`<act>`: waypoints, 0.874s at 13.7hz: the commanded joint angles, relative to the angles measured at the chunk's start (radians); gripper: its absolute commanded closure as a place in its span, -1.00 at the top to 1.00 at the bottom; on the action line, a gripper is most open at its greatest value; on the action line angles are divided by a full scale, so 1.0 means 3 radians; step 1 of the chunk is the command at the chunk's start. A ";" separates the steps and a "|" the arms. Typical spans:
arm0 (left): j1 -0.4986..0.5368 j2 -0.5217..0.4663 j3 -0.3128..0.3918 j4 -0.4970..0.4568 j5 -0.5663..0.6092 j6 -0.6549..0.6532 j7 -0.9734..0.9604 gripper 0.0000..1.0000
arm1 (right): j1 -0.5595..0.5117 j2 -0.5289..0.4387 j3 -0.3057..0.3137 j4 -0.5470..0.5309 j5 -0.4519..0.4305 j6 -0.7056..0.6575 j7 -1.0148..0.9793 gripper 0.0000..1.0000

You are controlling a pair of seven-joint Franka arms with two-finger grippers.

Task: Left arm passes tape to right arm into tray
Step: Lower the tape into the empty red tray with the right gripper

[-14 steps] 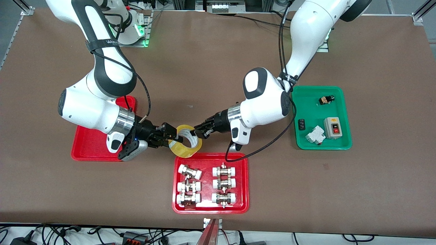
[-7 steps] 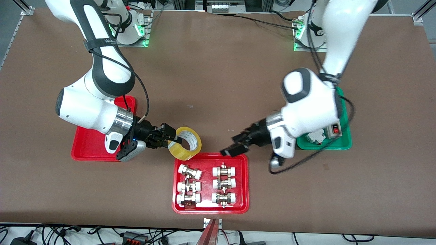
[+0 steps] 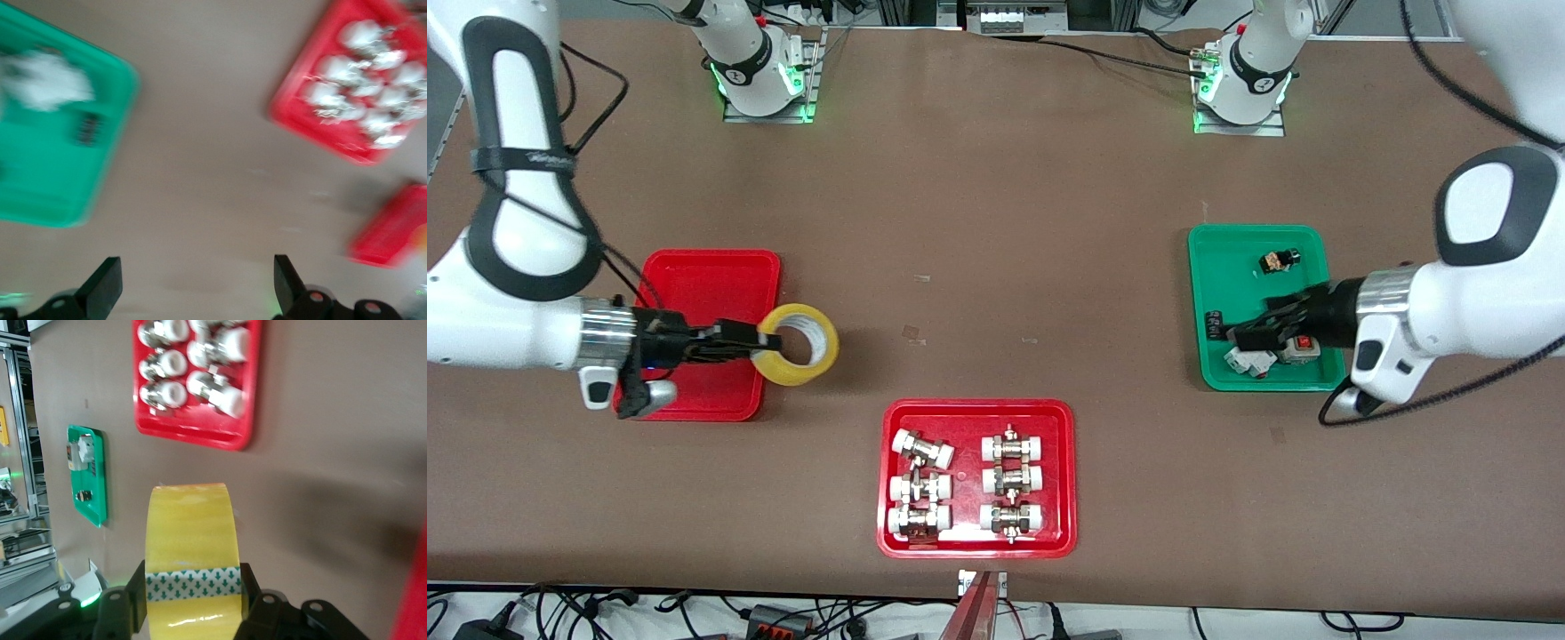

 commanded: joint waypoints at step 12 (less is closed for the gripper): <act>0.0047 -0.0992 -0.0063 -0.1167 0.1179 0.0526 0.0798 1.00 | -0.0883 0.0561 0.0066 -0.0384 -0.0638 -0.0164 -0.1573 -0.36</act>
